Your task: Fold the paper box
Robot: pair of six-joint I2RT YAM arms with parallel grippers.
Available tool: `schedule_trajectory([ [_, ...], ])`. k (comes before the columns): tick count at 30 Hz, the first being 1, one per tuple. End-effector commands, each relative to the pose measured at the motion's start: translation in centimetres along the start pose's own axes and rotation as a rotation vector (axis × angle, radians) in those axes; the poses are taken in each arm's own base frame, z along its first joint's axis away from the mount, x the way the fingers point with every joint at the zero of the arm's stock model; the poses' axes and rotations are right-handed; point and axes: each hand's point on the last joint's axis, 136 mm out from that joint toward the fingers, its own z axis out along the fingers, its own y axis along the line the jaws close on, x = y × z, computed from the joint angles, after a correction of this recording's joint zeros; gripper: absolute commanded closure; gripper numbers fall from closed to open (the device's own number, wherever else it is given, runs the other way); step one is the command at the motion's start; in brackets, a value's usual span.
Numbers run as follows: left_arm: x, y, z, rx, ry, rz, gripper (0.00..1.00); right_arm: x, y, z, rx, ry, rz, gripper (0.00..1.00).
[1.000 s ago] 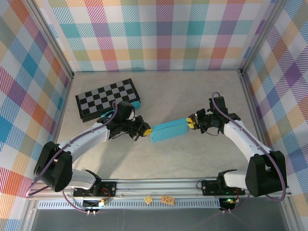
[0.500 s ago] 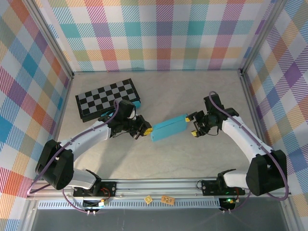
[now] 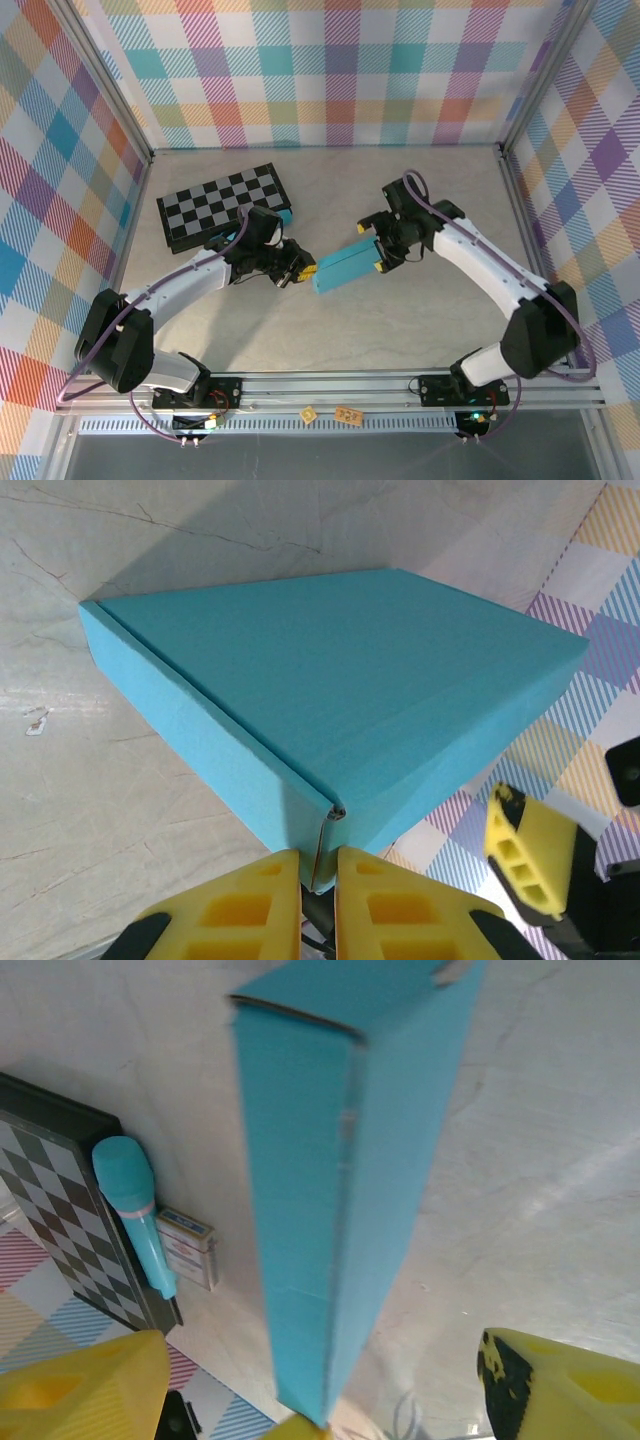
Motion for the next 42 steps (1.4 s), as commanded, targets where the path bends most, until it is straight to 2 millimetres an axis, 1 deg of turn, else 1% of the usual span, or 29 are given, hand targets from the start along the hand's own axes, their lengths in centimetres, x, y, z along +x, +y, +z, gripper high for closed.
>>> schedule_trajectory([
  [1, -0.4, 1.2, 0.3, -0.062, -0.003, -0.024, 0.86, 1.1, 0.5, 1.5, 0.041, 0.035, 0.025, 0.19],
  [3, -0.4, 1.0, 0.3, -0.056, -0.001, -0.02, 0.84, 1.5, 1.2, 2.3, 0.055, 0.054, 0.026, 0.19],
  [5, -0.4, 0.8, 0.2, -0.054, -0.001, -0.014, 0.82, 1.8, 1.0, 2.6, 0.099, 0.064, 0.033, 0.19],
  [8, -0.4, 0.7, 0.1, -0.057, -0.008, -0.006, 0.79, 1.8, 0.0, 2.9, 0.155, 0.057, 0.056, 0.2],
  [11, -0.4, 0.7, 0.1, -0.055, -0.01, -0.004, 0.78, 1.8, -0.8, 4.0, 0.18, 0.072, 0.086, 0.22],
  [14, -0.4, 0.7, 0.0, -0.056, -0.011, -0.004, 0.77, 1.8, -0.9, 5.0, 0.194, 0.082, 0.089, 0.27],
  [16, -0.4, 0.4, -0.2, -0.054, -0.013, 0.006, 0.75, 1.7, -0.8, 5.3, 0.198, 0.077, 0.077, 0.36],
  [18, -0.5, -0.1, -0.7, -0.057, -0.03, 0.029, 0.73, 1.6, -0.9, 5.4, 0.204, 0.067, 0.07, 0.41],
  [20, -0.8, -1.2, -1.9, -0.051, -0.077, 0.084, 0.69, 1.4, -1.2, 5.7, 0.214, 0.061, 0.067, 0.42],
  [23, -1.6, -3.5, -5.0, -0.036, -0.206, 0.202, 0.6, 1.3, -1.6, 6.1, 0.22, 0.062, 0.069, 0.49],
  [25, -2.2, -4.7, -7.4, -0.03, -0.308, 0.278, 0.58, 1.3, -1.7, 6.3, 0.221, 0.062, 0.064, 0.52],
  [28, -2.9, -5.4, -10.5, -0.03, -0.444, 0.356, 0.58, 1.2, -1.9, 6.5, 0.225, 0.06, 0.048, 0.57],
  [31, -3.3, -5.8, -12.3, -0.031, -0.522, 0.397, 0.58, 1.3, -2.2, 6.5, 0.224, 0.069, 0.039, 0.59],
  [34, -3.3, -6.0, -12.4, -0.022, -0.529, 0.413, 0.58, 1.2, -1.9, 6.1, 0.187, 0.062, 0.016, 0.62],
  [37, -3.3, -6.0, -11.7, -0.002, -0.515, 0.412, 0.58, 1.0, -1.2, 5.8, 0.119, 0.06, -0.006, 0.66],
  [39, -3.2, -6.4, -11.3, 0.038, -0.508, 0.422, 0.58, 0.9, -0.4, 5.7, 0.052, 0.062, -0.027, 0.68],
  [42, -2.8, -7.3, -10.7, 0.106, -0.486, 0.449, 0.58, 0.2, 1.3, 5.1, -0.091, 0.054, -0.046, 0.69],
])
